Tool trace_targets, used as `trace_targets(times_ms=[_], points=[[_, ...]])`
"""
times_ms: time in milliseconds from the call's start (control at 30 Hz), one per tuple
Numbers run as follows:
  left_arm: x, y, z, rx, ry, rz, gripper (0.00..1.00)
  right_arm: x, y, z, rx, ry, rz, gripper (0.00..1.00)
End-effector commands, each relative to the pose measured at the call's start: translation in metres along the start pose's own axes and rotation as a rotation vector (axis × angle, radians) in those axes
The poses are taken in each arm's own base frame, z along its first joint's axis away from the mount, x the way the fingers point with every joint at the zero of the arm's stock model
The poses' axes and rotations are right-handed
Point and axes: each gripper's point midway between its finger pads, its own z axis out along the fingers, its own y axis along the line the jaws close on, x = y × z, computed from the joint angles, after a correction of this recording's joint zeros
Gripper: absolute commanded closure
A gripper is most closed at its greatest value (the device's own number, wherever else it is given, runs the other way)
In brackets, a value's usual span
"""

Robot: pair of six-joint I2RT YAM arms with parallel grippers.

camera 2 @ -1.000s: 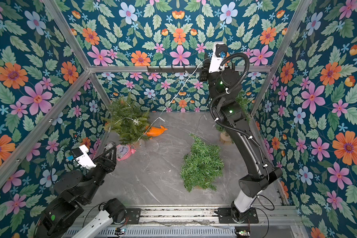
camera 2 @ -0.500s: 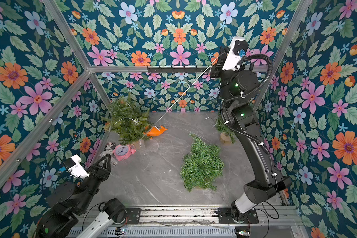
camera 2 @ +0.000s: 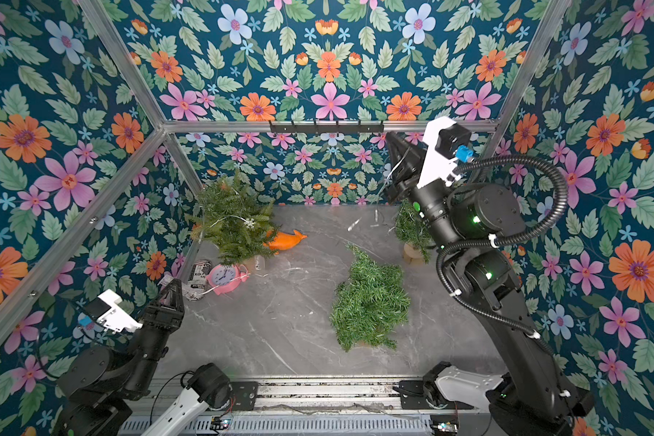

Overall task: Wrap string light around the christmas tree
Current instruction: Wrap the light string around the Christmas tree.

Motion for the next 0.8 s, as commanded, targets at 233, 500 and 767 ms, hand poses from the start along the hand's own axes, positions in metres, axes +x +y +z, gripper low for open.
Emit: trace_targets(times_ms=[233,500,767], points=[[-0.010,0.002,0.005,-0.049,-0.049,0.002,1.00,-0.005,0.056,-0.026,-0.136,-0.021,-0.082,0.95],[0.114,0.016,0.043,-0.072,0.347,0.113,1.00,-0.006,0.050,-0.019,-0.091,-0.046,-0.131,0.98],[0.207,0.034,0.052,-0.036,0.621,0.156,0.92,0.015,0.063,-0.001,-0.127,-0.003,-0.135,0.98]])
